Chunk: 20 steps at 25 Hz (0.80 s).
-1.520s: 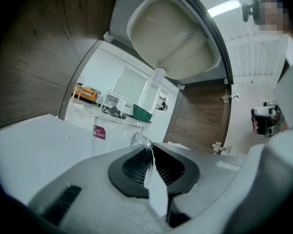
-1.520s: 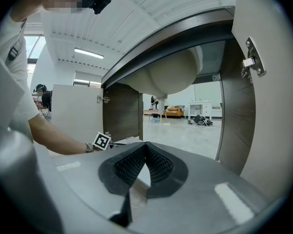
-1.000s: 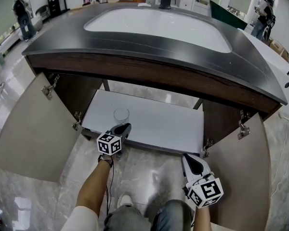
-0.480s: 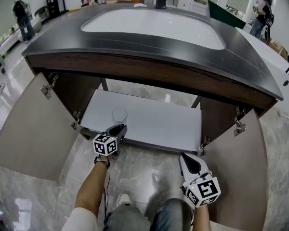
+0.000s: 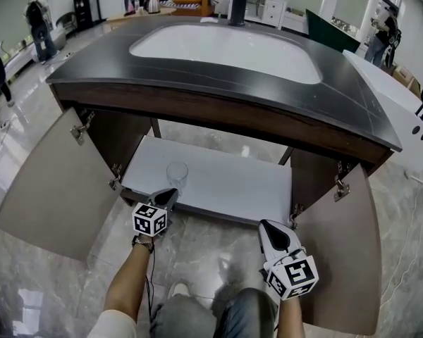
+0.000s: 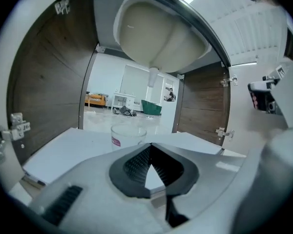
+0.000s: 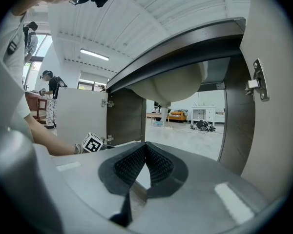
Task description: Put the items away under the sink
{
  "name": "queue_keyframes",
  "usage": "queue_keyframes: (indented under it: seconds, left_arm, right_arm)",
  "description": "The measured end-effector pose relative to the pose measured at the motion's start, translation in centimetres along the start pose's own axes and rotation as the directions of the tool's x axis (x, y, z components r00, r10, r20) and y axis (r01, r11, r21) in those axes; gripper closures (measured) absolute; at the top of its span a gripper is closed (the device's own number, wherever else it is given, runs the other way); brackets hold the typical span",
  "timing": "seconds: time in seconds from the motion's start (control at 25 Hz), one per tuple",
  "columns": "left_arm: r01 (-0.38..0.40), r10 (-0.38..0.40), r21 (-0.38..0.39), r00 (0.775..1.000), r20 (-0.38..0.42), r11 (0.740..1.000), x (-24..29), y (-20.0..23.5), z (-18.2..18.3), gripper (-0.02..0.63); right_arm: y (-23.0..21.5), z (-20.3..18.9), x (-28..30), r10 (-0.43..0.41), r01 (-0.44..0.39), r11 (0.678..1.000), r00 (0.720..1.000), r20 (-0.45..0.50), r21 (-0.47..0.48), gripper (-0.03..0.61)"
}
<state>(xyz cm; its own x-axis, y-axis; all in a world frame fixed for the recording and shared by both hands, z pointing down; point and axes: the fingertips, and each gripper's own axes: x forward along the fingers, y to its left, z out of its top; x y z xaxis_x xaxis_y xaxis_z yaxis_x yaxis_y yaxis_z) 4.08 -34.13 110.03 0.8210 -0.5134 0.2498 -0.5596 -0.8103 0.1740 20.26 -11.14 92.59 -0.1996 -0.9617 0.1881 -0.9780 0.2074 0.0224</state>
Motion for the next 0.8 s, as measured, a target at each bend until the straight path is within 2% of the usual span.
queue_keyframes:
  seconds: [0.08, 0.28, 0.64, 0.8]
  left_arm:
    - [-0.002, 0.002, 0.028, 1.0, 0.005, 1.0, -1.3, -0.5, 1.3, 0.607]
    - [-0.024, 0.027, 0.169, 1.0, -0.014, 0.985, -4.9, -3.1, 4.1, 0.607]
    - [-0.099, 0.084, 0.231, 0.994, 0.073, 0.968, -11.1, -7.3, 10.5, 0.609]
    - [-0.093, 0.068, 0.237, 0.991, 0.112, 0.967, -13.7, -9.6, 13.4, 0.607]
  right_arm:
    - [0.3, 1.0, 0.0, 0.002, -0.002, 1.0, 1.0, 0.013, -0.002, 0.571]
    - [1.1, 3.2, -0.4, 0.027, -0.026, 0.999, 0.999, 0.03, -0.031, 0.571]
    - [2.2, 5.5, -2.0, 0.05, -0.047, 0.996, 0.998, 0.037, -0.071, 0.571]
    - [3.3, 7.2, -2.6, 0.061, -0.056, 0.994, 0.997, 0.046, -0.095, 0.571]
